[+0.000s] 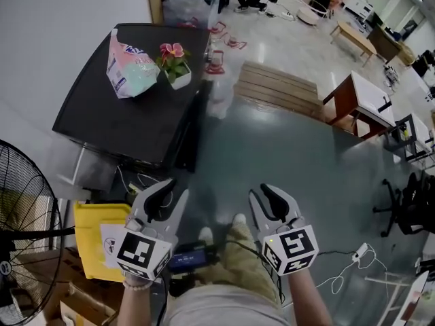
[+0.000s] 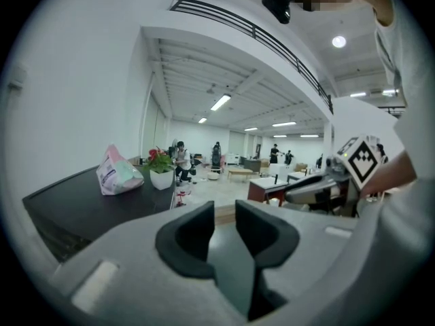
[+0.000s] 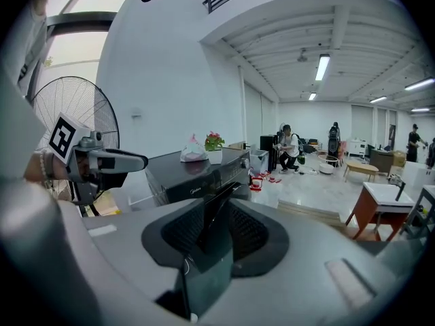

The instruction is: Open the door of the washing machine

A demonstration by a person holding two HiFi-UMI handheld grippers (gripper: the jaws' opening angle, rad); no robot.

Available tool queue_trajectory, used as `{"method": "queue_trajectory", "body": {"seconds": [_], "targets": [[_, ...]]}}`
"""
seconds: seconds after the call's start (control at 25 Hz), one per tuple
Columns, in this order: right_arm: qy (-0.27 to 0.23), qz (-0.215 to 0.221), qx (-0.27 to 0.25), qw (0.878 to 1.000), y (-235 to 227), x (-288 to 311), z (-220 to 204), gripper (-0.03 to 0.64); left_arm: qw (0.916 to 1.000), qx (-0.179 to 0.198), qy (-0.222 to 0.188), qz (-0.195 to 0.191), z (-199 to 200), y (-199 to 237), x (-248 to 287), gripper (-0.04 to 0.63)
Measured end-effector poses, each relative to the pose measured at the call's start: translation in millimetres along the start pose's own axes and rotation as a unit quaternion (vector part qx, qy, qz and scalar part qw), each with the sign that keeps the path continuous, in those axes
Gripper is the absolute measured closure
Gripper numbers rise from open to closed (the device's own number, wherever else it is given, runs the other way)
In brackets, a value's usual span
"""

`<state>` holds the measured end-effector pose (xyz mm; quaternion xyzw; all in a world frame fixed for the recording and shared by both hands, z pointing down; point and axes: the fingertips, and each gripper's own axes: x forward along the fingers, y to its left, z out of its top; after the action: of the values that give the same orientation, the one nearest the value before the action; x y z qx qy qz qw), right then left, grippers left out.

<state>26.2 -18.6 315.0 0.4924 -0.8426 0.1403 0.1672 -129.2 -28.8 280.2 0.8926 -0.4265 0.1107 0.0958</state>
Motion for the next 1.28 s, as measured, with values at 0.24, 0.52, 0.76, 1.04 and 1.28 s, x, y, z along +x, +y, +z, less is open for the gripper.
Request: {"method": "queue_trajectory", "body": {"seconds": [0.24,0.52,0.76,1.04,1.28], "targets": [[0.006,0.016,0.001,1.0,-11,11,-2,0.522,0.9998,-0.011,0.005,0.014,-2,4,13,0.505],[0.023,0.045,-0.005,0.999,-25,26,-10,0.522,0.9995,-0.01,0.01,0.029,-3,8,35,0.505],[0.034,0.056,-0.004,0.998,-36,45,-18,0.522,0.9989,-0.013,0.026,0.038,-18,15,53,0.505],[0.038,0.063,0.0,0.997,-50,64,-27,0.523,0.9982,-0.011,0.043,0.041,-43,20,77,0.505],[0.044,0.069,0.001,0.997,-58,78,-34,0.522,0.9971,-0.024,0.053,0.049,-63,26,96,0.505]]}}
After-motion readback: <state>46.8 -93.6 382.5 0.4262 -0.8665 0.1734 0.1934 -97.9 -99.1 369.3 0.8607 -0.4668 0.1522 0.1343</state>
